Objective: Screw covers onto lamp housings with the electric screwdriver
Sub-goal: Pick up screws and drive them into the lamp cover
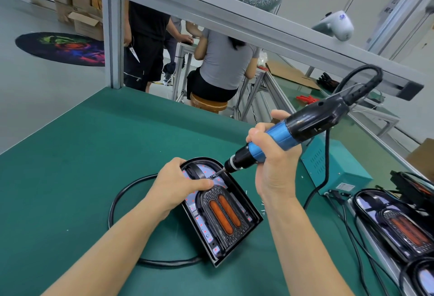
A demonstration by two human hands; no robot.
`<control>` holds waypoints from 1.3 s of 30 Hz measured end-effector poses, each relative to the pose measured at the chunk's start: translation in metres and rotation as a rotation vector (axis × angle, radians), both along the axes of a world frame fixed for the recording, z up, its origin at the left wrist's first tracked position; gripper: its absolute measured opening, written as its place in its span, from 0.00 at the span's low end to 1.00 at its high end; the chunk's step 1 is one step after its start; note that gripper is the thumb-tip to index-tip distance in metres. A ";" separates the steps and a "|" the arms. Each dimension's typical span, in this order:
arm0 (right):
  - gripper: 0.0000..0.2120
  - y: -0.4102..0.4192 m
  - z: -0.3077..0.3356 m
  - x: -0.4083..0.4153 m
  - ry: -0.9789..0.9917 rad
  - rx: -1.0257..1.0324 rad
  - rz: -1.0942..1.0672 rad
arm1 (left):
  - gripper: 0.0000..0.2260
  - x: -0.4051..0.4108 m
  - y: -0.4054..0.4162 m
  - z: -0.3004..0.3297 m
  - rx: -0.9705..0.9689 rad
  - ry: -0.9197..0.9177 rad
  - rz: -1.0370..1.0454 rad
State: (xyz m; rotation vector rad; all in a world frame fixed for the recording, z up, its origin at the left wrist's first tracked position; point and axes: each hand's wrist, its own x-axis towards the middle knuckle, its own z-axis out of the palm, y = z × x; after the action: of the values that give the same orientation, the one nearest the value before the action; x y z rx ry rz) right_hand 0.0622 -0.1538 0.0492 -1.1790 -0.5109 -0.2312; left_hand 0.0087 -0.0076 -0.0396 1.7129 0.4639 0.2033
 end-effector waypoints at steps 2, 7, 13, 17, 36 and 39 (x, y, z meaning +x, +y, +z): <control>0.18 0.001 0.000 0.000 -0.016 -0.029 0.011 | 0.24 0.000 0.000 0.001 -0.004 -0.005 0.003; 0.17 0.000 -0.003 -0.001 0.024 -0.022 0.015 | 0.25 -0.001 -0.001 0.002 0.002 -0.001 -0.002; 0.18 -0.001 -0.003 0.001 0.055 0.037 -0.018 | 0.25 -0.005 0.005 0.001 -0.043 0.054 -0.006; 0.18 -0.005 -0.002 0.002 0.087 0.087 0.009 | 0.22 -0.007 0.008 -0.002 -0.065 0.084 -0.008; 0.17 -0.022 0.020 -0.007 0.172 0.369 0.095 | 0.09 -0.017 -0.018 0.031 0.050 -0.328 0.057; 0.15 -0.024 0.021 -0.008 0.181 0.390 0.108 | 0.08 -0.019 -0.019 0.034 -0.085 -0.348 0.055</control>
State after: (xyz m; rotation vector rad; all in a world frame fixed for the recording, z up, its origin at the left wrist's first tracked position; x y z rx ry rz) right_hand 0.0537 -0.1775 0.0704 -0.7810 -0.3491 -0.1222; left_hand -0.0103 -0.0268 -0.0053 1.5425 0.2570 0.5049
